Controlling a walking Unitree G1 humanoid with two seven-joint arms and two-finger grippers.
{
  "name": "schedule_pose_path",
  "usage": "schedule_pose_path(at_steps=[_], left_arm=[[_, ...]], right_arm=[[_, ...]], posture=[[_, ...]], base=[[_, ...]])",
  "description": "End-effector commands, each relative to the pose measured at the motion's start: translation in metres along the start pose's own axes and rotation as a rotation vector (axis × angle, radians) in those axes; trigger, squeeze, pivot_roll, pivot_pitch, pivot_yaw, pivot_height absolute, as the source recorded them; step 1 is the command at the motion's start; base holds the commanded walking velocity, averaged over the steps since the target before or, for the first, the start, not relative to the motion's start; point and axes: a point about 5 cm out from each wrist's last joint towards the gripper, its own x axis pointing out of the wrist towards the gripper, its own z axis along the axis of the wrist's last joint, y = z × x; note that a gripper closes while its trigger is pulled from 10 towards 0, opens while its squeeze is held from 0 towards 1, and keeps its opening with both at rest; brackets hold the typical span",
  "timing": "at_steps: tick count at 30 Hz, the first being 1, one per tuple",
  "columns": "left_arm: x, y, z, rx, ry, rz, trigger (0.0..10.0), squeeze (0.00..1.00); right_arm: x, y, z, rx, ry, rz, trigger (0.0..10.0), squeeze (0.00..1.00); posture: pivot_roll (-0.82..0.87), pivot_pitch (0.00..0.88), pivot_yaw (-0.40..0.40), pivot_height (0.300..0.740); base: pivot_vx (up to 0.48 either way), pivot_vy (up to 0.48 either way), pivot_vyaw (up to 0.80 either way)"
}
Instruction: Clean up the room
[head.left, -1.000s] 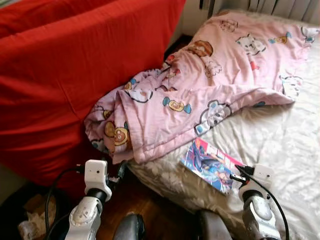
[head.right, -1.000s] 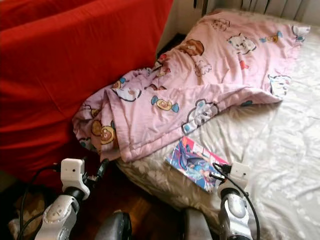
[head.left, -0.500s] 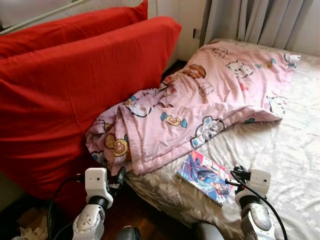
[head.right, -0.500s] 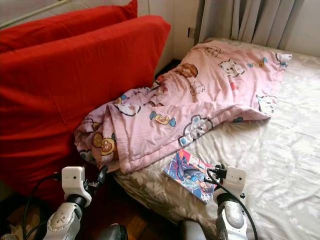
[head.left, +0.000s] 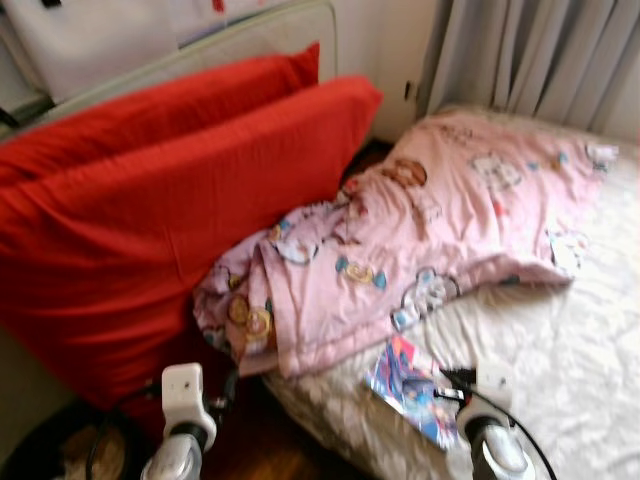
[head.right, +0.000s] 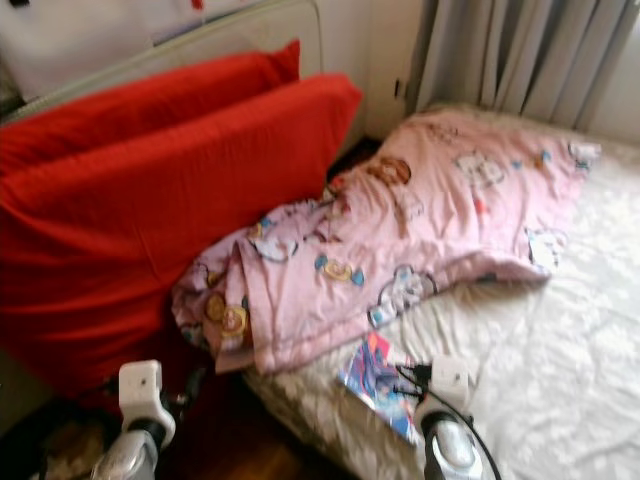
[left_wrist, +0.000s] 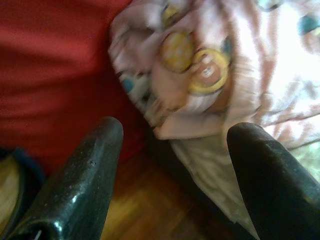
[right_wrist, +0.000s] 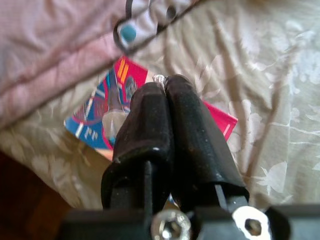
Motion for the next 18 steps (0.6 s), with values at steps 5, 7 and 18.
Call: schedule_pose_path(at_steps=[5, 7, 18], left_arm=[[-0.009, 0.008, -0.037, 0.007, 0.217, 0.054, 10.0, 0.0], [-0.017, 0.011, -0.051, 0.026, 0.304, 0.079, 10.0, 0.0], [-0.025, 0.016, -0.065, 0.025, 0.383, 0.11, 10.0, 0.0]], right_arm=[[-0.004, 0.005, -0.026, -0.081, 0.174, 0.045, 10.0, 0.0], [-0.007, 0.005, -0.034, -0.087, 0.217, 0.045, 10.0, 0.0], [-0.023, -0.013, -0.061, -0.133, 0.343, 0.01, 10.0, 0.0]], posture=[[-0.07, 0.0, 0.031, 0.74], [-0.07, 0.0, 0.034, 0.74], [-0.06, 0.0, 0.038, 0.74]], base=[[0.0, 0.0, 0.0], [0.0, 0.0, 0.0], [0.0, 0.0, 0.0]])
